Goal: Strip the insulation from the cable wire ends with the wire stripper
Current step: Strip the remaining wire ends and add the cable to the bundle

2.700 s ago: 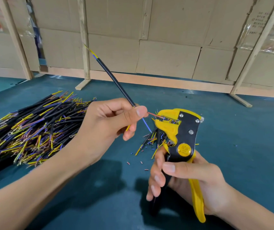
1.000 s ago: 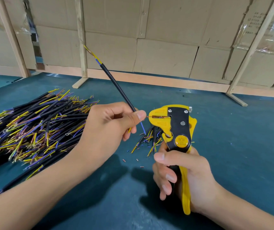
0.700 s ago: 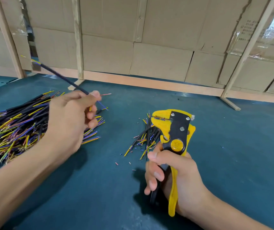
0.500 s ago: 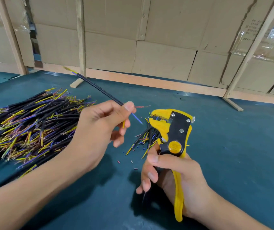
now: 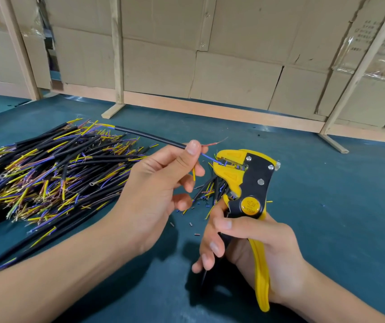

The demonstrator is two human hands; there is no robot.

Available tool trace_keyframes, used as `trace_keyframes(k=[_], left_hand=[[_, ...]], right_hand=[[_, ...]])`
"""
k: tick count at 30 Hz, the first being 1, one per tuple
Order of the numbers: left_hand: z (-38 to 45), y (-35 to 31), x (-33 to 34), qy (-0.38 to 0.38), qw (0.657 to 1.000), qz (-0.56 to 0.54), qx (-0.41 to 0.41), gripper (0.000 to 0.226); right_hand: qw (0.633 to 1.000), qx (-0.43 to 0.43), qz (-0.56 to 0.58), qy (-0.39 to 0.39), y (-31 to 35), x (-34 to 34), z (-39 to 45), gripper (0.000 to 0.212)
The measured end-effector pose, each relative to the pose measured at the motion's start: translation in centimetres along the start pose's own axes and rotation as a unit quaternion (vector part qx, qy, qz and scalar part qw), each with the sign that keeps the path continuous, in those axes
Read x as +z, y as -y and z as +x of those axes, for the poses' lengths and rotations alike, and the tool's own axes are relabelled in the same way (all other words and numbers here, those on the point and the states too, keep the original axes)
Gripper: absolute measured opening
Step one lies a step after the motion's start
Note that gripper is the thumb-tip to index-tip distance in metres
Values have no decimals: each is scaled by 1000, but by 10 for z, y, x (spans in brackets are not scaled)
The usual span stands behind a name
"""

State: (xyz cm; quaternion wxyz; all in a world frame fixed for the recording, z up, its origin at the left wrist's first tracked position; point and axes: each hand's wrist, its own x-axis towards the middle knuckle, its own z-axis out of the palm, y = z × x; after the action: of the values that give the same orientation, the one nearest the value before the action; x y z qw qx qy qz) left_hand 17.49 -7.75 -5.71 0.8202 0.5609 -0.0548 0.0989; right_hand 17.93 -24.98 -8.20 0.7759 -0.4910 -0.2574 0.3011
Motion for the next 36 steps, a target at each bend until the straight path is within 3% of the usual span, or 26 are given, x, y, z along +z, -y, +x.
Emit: trace_keyframes(k=[6,18,36], left_hand=[[-1,2,1,-25,994,67,84,23],[-9,3,11,-41,999,-33,3,23],[-11,1,15,-47,998,-10,44,23]], right_hand=[[1000,6,1,1,1,0,1,10],[1000,13,-3,5,1,-1,2,14],[1000,8,8,-4,0,-2,2,12]])
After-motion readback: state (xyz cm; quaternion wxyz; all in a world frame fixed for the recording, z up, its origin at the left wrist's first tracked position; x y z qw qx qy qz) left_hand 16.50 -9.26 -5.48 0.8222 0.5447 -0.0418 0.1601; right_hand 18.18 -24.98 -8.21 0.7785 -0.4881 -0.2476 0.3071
